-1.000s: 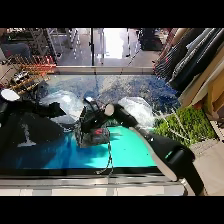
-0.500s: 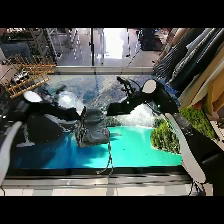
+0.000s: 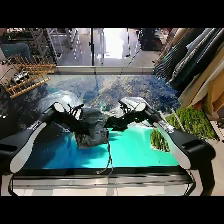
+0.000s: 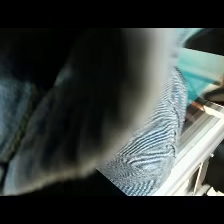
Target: Fold the clothes and pants, and hang the long-sleeved shirts on hangers.
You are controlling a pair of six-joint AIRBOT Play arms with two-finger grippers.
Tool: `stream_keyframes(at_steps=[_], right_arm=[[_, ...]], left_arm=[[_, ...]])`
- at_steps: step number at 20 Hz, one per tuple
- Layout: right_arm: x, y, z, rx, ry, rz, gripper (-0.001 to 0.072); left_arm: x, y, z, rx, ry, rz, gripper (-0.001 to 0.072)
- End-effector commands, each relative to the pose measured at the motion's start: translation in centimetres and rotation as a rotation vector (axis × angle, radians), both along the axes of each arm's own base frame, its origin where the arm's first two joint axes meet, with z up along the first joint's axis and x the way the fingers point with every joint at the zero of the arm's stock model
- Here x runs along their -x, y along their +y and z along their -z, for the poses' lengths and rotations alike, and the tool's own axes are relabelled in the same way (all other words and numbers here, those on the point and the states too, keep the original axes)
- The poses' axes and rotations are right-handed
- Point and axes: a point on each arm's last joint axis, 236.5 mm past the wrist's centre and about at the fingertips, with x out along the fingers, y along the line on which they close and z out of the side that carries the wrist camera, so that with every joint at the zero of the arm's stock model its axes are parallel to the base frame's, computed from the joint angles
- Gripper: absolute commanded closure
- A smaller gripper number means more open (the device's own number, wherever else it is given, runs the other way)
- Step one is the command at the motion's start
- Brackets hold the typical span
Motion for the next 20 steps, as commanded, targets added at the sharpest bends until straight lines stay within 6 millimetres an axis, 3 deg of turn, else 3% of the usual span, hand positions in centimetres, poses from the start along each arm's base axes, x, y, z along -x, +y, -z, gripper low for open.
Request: stream_keyframes(at_steps=[1, 4, 9, 10, 12, 13, 15, 18, 20], right_arm=[[-0.8, 1.6, 2.0, -0.096, 0.059, 0.064, 0.0005], [-0.1, 2.8, 2.9, -0.109, 0.064, 0.039, 0.0005], [0.3, 6.7, 1.7, -0.239, 0.050, 0.039, 0.0027], [0.6, 7.2, 1.9, -0.235, 0.049, 0.035, 0.0103], [0.6, 7.8, 1.9, -0.235, 0.041, 0.043, 0.0539], [0.5, 7.8, 1.6, -0.242, 0.043, 0.050, 0.0653], [-0.1, 7.2, 0.2, -0.252, 0.022, 0.060, 0.0656], [-1.1, 5.4, -3.8, -0.265, -0.056, 0.052, 0.0658], [-1.4, 3.8, -6.6, -0.255, -0.124, 0.033, 0.0659]], left_arm=[[0.5, 0.6, 0.8, -0.018, 0.033, 0.004, 0.0700], [0.5, 0.6, 0.8, -0.018, 0.034, 0.004, 0.0701], [0.5, 0.6, 0.8, -0.018, 0.034, 0.004, 0.0701], [0.5, 0.6, 0.8, -0.018, 0.034, 0.004, 0.0701], [0.5, 0.6, 0.7, -0.017, 0.030, 0.005, 0.0701], [0.3, 0.8, 0.3, -0.016, 0.016, 0.006, 0.0701], [-0.2, 1.7, -1.6, -0.008, -0.019, -0.011, 0.0701], [-0.6, 4.0, -7.0, 0.009, -0.104, -0.045, 0.0701], [0.5, 5.7, -11.1, 0.019, -0.150, -0.046, 0.0701]])
